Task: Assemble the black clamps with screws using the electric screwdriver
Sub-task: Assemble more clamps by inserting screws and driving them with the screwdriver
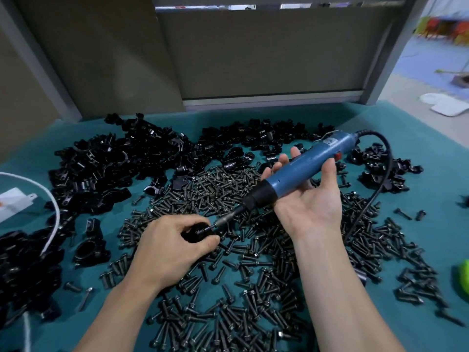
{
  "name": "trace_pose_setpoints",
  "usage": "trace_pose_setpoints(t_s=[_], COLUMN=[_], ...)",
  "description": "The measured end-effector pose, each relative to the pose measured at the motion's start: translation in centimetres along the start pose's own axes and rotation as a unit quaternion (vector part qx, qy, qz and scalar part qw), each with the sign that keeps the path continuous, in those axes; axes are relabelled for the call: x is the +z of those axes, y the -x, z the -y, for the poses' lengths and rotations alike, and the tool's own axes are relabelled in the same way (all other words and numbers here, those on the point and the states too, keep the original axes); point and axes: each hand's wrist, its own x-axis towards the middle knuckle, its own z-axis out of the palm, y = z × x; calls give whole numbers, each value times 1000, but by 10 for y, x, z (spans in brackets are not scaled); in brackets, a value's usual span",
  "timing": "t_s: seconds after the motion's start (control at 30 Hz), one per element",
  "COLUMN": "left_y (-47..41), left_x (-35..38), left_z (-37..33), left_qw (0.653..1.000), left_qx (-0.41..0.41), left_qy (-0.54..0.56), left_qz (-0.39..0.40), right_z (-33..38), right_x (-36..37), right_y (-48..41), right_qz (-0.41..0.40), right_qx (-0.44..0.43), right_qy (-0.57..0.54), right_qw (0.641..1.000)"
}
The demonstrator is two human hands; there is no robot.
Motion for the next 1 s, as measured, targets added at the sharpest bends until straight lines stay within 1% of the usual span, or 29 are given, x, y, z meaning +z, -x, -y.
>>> trace_pose_setpoints(t_s=[0.17, 0.37, 0.53, 0.63, 0.8, 1.0], left_y=[1, 1, 1, 2, 2, 0], left_x=[0, 0, 1, 1, 1, 1], left_z=[0, 0, 1, 3, 3, 3], left_qw=[1000, 1000, 1000, 1000, 1000, 1000], left_qx=[-1, 0, 6, 8, 13, 0], left_qy=[5, 5, 0, 0, 1, 5], left_qz=[-1, -1, 5, 5, 3, 4], right_z=[3, 5, 6, 6, 3, 4], right_x=[0, -5, -9, -9, -10, -14], right_y=[3, 1, -1, -1, -4, -3], right_qz=[13, 12, -4, -11, -47, 14], right_qx=[8, 24, 32, 29, 18, 21], right_qy=[27, 5, -35, -38, -41, -16], right_qw=[1000, 1000, 999, 999, 998, 1000])
